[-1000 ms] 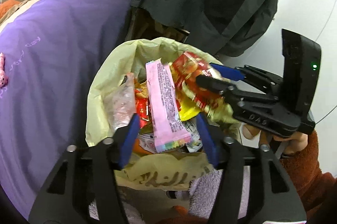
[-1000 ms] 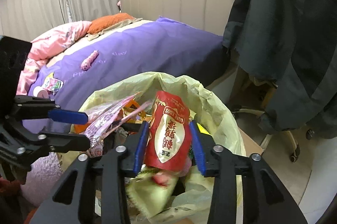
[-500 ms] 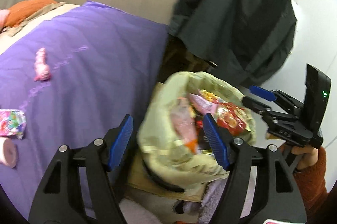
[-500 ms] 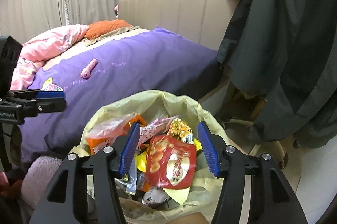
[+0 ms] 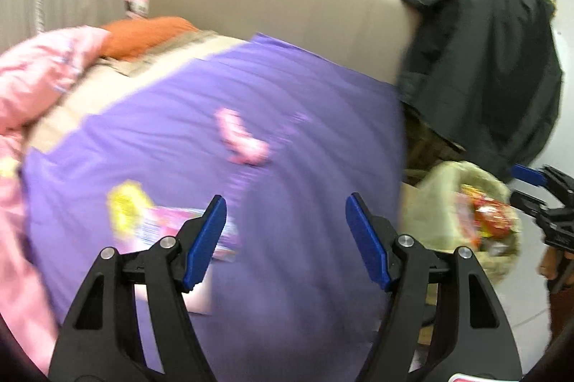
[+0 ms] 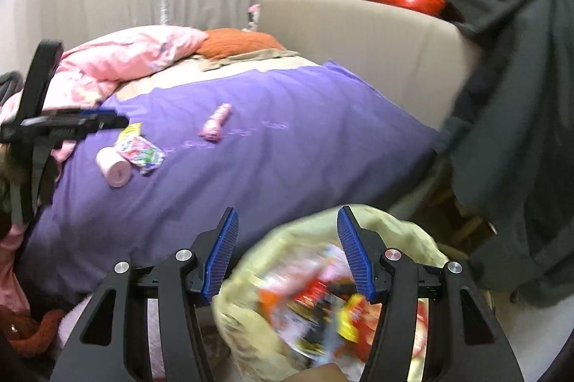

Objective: Collect trash
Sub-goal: 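Move both tools back over the remaining items on the bed, then grasp the yellow-pink wrapper with the left gripper while the right grasps the Kleenex pack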

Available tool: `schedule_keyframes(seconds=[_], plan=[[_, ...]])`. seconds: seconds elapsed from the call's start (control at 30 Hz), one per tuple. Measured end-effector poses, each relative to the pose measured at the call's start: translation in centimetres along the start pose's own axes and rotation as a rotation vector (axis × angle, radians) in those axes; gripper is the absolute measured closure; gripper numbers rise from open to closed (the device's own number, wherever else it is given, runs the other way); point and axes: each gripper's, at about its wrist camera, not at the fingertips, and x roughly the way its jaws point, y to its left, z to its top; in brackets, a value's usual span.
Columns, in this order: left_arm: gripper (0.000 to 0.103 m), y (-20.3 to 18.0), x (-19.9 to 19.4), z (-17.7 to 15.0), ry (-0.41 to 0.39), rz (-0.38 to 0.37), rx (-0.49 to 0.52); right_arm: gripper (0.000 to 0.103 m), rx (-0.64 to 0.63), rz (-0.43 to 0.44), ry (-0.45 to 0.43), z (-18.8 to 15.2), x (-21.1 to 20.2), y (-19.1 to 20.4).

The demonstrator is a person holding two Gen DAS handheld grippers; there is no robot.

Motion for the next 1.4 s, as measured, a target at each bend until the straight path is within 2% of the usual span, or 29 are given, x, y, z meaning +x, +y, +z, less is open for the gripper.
schedule_keyframes(seconds=[0.07, 0.2, 0.37, 0.47, 0.53, 0.63, 0.77, 0.9, 1.07, 1.17, 1.33, 1.4], plan=[[0.037, 3.4, -0.2, 0.0, -0.011, 0.043, -0.029, 0.049, -0.007, 0.017, -0.02, 0.8, 0.6, 1.6], [0.037, 11.3, 0.3, -1.3, 0.008, 0.057, -0.203, 0.049, -0.039, 0.057, -0.015, 2.9, 3.2, 5.6], [0.037, 17.2, 1.4, -3.6, 0.004, 0.08, -0.304, 0.049, -0.135, 0.153, 0.035, 4.6, 7.8, 11.2], [0.035, 19.0, 2.8, -4.6, 0.033, 0.051, -0.331, 0.049, -0.2, 0.197, 0.082, 4.4, 10.6, 14.1], [0.034, 19.5, 3.7, -4.8, 0.042, 0.03, -0.349, 0.049, -0.25, 0.197, 0.12, 4.4, 12.9, 16.1], [0.034, 20.3, 4.6, -4.6, 0.049, 0.003, -0.377, 0.049, -0.316, 0.289, 0.167, 4.5, 16.7, 18.3], [0.033, 20.2, 4.5, -4.1, 0.019, -0.002, -0.342, 0.049, -0.439, 0.319, 0.168, 4.7, 20.8, 20.7], [0.033, 21.2, 4.2, -3.8, -0.023, -0.015, -0.369, 0.049, -0.487, 0.385, 0.192, 5.9, 24.4, 22.2], [0.033, 22.4, 4.3, -4.0, -0.019, -0.038, -0.431, 0.049, -0.415, 0.411, 0.187, 7.4, 27.9, 22.9], [0.033, 22.4, 4.4, -4.0, -0.012, -0.031, -0.429, 0.049, -0.372, 0.407, 0.198, 7.6, 28.9, 22.7], [0.034, 22.2, 4.9, -4.1, 0.019, -0.03, -0.412, 0.049, -0.325, 0.401, 0.165, 8.1, 28.5, 21.8], [0.034, 21.8, 5.4, -4.1, 0.044, -0.046, -0.393, 0.049, -0.312, 0.359, 0.151, 8.0, 27.8, 21.3]])
